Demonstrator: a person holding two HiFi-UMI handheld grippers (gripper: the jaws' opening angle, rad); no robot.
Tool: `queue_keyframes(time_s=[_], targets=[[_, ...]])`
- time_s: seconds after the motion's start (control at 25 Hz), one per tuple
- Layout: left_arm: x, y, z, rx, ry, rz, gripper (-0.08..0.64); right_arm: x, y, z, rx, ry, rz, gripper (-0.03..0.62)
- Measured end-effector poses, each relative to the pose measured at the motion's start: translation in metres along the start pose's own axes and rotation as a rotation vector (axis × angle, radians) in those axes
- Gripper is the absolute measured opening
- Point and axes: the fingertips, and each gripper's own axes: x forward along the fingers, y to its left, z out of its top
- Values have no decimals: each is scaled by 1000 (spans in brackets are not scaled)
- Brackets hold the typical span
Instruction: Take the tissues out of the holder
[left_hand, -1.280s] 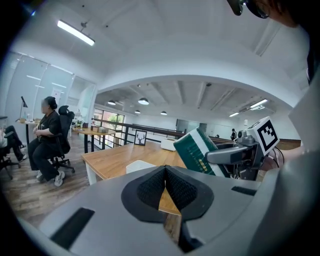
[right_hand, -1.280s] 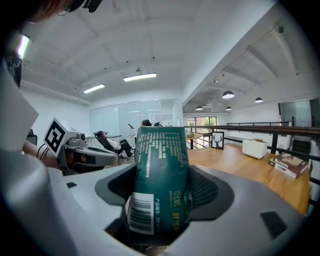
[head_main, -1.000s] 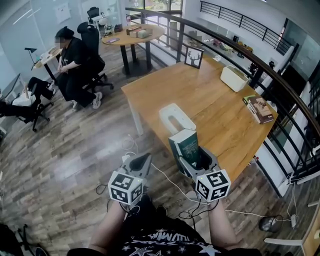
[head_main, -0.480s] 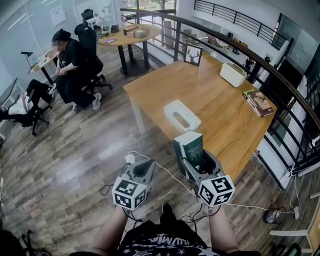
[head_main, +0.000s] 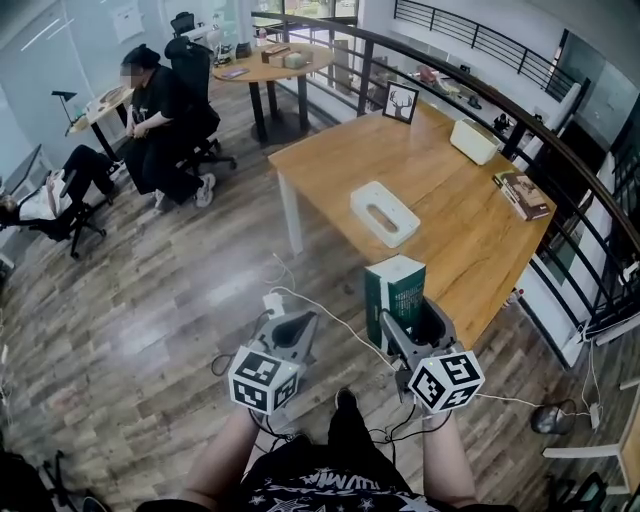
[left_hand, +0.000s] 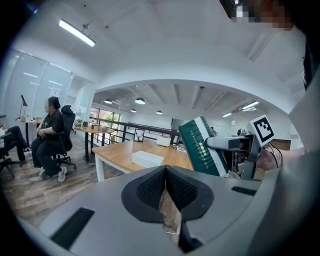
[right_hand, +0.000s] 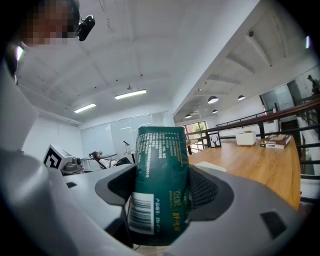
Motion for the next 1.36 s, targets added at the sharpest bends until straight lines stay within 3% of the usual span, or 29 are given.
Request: queue_keyframes(time_s=[0.64, 1.36], targets=[[-96, -33, -28, 40, -27, -35, 12, -85, 78, -21, -16, -75, -43, 336], [-106, -39, -3, 45, -89, -42, 12, -95, 75, -30, 12, -47, -84, 336]])
